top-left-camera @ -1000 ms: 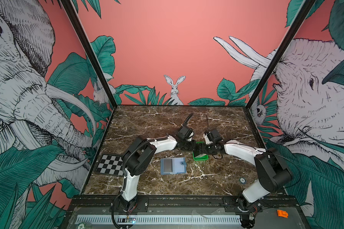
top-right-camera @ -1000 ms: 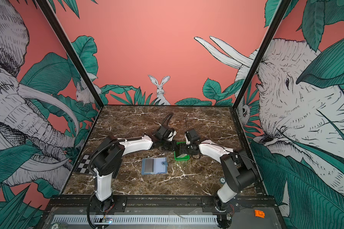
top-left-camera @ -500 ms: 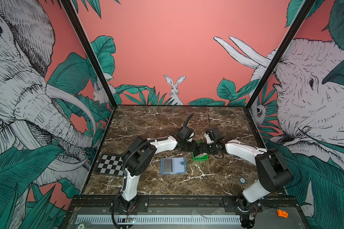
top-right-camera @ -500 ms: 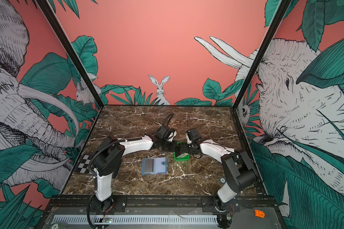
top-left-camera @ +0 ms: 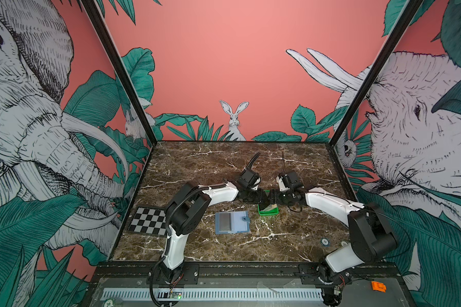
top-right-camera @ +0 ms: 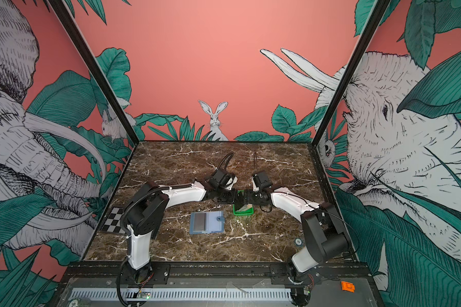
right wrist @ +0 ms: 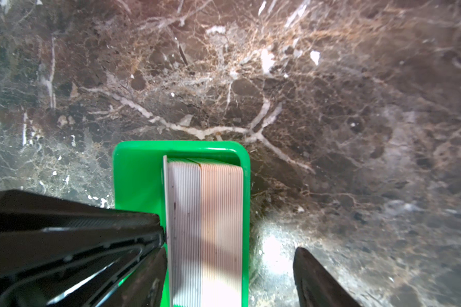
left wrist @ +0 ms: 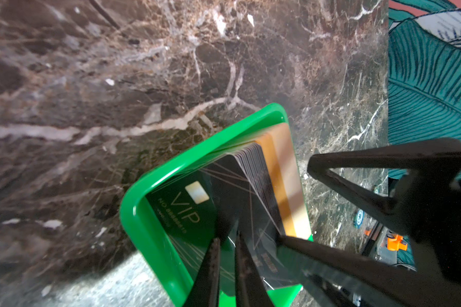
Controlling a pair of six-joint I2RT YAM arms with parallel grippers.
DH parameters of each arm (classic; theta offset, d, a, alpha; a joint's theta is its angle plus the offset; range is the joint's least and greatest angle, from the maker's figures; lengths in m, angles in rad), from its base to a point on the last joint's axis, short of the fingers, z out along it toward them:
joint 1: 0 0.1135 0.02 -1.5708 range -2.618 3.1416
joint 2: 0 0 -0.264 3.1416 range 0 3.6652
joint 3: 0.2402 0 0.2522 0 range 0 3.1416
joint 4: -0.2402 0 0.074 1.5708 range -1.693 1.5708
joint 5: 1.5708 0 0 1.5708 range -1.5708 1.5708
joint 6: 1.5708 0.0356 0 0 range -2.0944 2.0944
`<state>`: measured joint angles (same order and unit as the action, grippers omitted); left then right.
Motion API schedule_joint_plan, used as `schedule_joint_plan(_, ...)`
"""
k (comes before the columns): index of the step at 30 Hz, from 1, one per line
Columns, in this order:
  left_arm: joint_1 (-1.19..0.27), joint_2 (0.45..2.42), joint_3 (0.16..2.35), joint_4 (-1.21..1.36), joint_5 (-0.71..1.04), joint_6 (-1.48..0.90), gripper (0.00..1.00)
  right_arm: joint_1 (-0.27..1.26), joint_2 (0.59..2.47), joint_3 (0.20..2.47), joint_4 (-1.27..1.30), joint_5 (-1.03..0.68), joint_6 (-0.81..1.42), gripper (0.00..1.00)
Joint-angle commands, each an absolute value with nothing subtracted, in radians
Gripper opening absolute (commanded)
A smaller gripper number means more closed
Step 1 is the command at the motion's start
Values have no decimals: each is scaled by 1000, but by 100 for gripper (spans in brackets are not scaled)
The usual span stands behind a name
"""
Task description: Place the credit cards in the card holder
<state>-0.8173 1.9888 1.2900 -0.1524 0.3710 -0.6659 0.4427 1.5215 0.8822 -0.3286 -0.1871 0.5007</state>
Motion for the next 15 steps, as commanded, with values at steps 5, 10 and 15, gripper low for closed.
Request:
schedule_joint_plan(5,-818,2011,1298,-175,366,-677,15,438,1435,882,-341,-224,512,71)
schedule_joint_plan(10,-818,1990,1287,-165,363,-686,15,441,1474,881,-344,-238,508,72)
schedule_joint_plan(15,-819,1954,1277,-167,354,-686,15,454,1524,884,-323,-247,509,73)
